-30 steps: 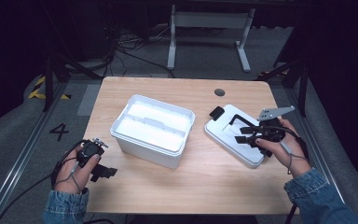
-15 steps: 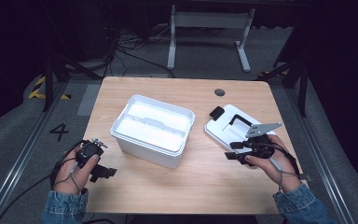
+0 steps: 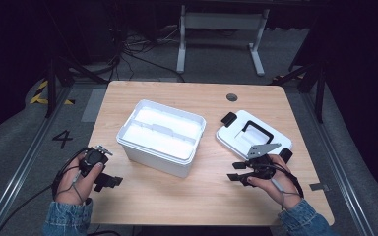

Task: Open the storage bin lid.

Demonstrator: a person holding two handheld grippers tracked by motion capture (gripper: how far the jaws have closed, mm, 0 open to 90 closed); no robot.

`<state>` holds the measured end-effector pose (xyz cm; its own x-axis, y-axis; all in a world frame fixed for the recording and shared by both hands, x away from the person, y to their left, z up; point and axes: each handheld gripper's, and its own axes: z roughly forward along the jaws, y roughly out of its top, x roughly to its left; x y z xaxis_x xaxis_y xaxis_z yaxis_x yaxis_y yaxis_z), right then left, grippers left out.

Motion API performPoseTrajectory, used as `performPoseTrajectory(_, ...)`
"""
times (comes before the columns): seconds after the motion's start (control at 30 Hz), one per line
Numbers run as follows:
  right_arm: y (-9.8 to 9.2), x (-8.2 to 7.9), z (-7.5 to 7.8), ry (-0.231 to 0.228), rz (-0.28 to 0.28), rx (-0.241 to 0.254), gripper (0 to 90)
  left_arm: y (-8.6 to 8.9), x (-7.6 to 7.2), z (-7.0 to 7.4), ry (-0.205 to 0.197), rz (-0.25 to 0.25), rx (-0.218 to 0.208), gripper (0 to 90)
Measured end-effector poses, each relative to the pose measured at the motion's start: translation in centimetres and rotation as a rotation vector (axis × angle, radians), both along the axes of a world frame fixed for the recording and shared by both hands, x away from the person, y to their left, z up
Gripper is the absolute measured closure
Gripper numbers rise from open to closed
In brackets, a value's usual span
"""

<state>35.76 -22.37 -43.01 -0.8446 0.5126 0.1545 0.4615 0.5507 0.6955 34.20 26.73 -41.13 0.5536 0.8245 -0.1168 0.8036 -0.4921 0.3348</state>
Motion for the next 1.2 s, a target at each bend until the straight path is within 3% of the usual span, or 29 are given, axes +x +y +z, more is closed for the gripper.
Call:
performPoseTrajectory(0.4, 1.7, -0.4, -2.4, -0.032, 0.032, -0.037, 46.3, 0.2, 0.1, -0.2, 0.007, -0.003, 0.007, 18.4)
performPoseTrajectory(0.67, 2.5, -0.9, -3.6, -0.014, 0.038, -0.030, 45.2, 0.2, 0.1, -0.4, 0.013, 0.000, 0.016, 18.4)
performPoseTrajectory(0.97, 3.2, -1.2, -4.7, -0.068, 0.042, -0.025, 42.3, 0.0, 0.0, -0.5, -0.005, -0.020, 0.026, 18.2)
performPoseTrajectory(1.2, 3.5, -1.5, -4.8, -0.117, 0.054, -0.050, 39.6, 0.0, 0.0, -0.6, -0.006, -0.014, 0.024, 18.2)
